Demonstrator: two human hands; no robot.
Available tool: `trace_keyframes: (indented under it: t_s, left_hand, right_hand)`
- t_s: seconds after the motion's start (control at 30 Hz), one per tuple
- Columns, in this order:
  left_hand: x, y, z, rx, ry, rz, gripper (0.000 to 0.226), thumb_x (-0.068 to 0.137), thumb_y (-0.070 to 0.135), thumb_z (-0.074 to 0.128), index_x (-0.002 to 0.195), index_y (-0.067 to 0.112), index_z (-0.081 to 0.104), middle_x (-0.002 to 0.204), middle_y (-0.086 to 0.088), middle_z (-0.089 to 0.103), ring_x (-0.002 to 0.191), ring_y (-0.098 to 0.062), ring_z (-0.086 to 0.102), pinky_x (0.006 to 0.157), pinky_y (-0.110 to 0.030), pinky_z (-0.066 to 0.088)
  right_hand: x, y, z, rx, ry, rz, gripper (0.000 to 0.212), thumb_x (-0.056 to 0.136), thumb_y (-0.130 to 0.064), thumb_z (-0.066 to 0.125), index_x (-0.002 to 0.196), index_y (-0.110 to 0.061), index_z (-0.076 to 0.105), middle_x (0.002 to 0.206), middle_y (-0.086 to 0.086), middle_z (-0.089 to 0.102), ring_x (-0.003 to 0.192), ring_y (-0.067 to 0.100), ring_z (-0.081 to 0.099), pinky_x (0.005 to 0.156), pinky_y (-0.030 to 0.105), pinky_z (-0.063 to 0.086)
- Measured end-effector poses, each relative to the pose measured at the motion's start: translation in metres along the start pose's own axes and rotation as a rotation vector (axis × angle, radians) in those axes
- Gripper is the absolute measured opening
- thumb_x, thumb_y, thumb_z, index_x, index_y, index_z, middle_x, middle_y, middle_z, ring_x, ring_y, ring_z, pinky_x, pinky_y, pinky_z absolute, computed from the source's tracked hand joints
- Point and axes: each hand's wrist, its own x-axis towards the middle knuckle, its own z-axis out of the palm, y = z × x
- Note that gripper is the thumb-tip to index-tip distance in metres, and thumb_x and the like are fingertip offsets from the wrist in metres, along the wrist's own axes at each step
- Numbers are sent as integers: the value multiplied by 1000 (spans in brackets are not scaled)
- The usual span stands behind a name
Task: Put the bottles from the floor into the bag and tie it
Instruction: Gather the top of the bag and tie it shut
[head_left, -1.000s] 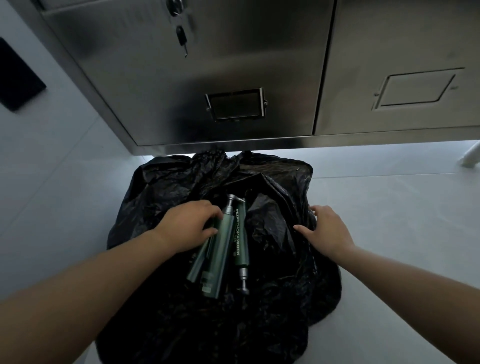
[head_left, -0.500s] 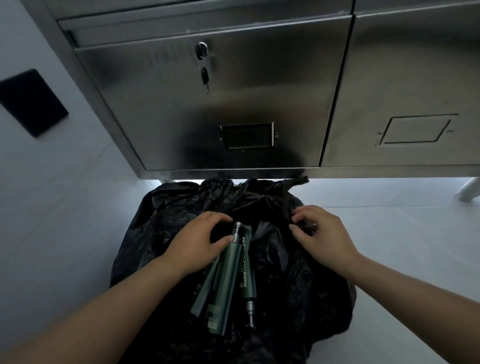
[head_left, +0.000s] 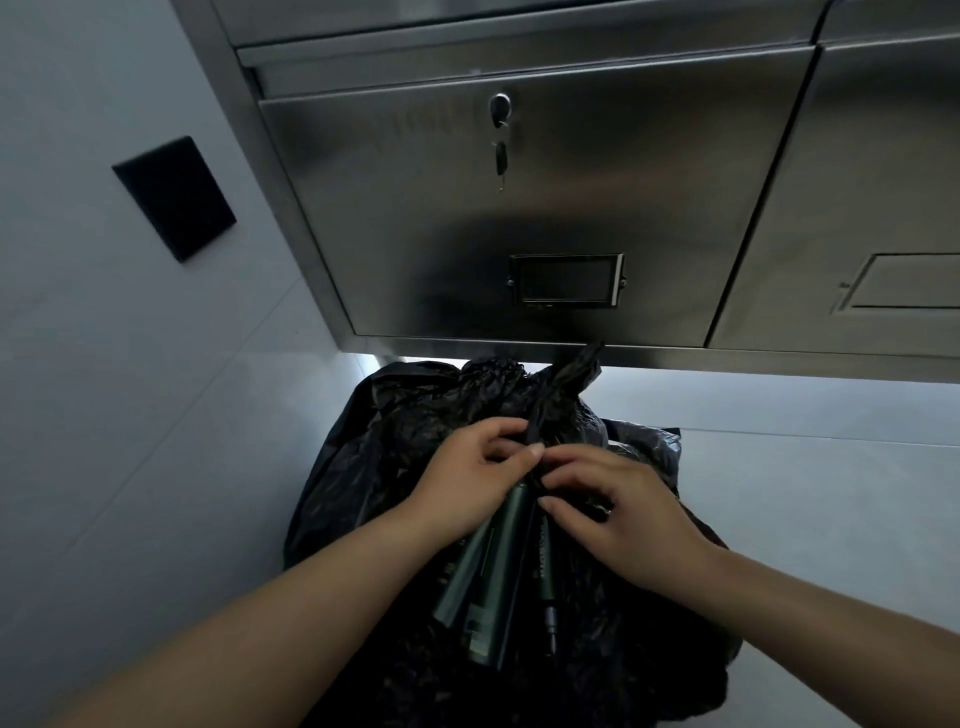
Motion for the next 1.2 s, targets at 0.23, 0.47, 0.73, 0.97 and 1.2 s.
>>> trace_keyframes:
  t_s: [0.23,0.47,0.73,0.97,1.2]
  left_hand:
    - [1,-3,-9,-26,-17,-44,23,86,8,63,106,19,65,81,5,65,71,-13,63,61,-24,54]
    - [-7,-10,-20,171,-116,119,33,81,16,69,108,34,63,88,8,62,60,-5,56,65,-15,51]
    - [-10,-15,-43,-44,91,4,27,84,6,65,92,31,66,87,2,60,59,-3,60,55,-16,52]
    - [-9,-6,-31,-156,86,-45,20,85,7,64,99,21,69,98,-4,60,84,-9,64,60,-17,55]
    - [-10,3,-25,-233,12,-2,18,84,6,65,95,19,71,86,0,58,75,-3,63,63,-17,56]
  right_hand:
    - [20,2,-18,25,95,46,31,76,-41,68,100,-21,68,108,-10,65,101,-1,58,83,21,50]
    - [66,-5,1,40,-133,136,49,95,-49,32,138,-27,39,130,-7,56,124,4,45,109,23,27]
    - [22,19,19,182,-317,368,72,76,-74,24,134,-34,44,128,-9,57,117,2,49,98,20,35]
    - [18,-12,30,260,-244,327,71,64,-76,57,126,-50,37,116,-37,51,109,-20,46,86,2,35]
    - [14,-18,38,224,-32,282,72,67,-45,75,129,-34,40,116,-19,61,108,-11,53,89,7,40]
